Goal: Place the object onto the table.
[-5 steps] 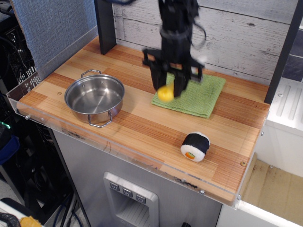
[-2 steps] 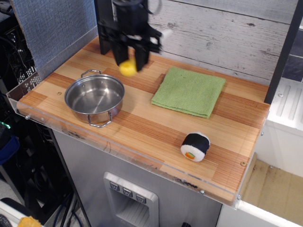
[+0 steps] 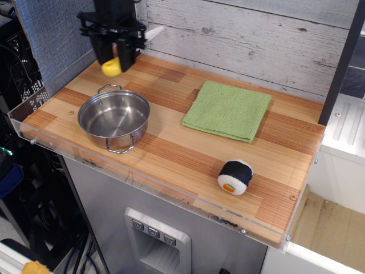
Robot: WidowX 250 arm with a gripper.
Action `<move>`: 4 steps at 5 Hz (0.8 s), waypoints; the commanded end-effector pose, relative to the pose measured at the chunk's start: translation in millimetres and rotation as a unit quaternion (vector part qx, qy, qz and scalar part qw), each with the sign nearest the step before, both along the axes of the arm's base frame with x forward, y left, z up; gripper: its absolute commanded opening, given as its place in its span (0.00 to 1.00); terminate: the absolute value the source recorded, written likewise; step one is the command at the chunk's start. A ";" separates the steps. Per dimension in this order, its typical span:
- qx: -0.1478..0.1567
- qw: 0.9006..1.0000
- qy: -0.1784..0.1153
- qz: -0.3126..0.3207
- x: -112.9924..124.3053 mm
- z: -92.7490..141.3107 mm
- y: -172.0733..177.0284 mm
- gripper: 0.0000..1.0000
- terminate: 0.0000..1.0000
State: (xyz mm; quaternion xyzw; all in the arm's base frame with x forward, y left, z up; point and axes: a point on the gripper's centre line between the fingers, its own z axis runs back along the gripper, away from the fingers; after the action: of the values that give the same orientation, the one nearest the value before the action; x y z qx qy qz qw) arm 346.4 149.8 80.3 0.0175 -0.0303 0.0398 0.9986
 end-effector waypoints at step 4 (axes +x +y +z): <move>0.043 0.998 0.039 0.009 1.0 -12.6 60.4 0.00 0.00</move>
State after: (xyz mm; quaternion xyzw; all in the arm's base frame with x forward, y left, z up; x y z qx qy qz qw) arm 344.9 202.8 45.5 0.0494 0.0340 0.0382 0.9975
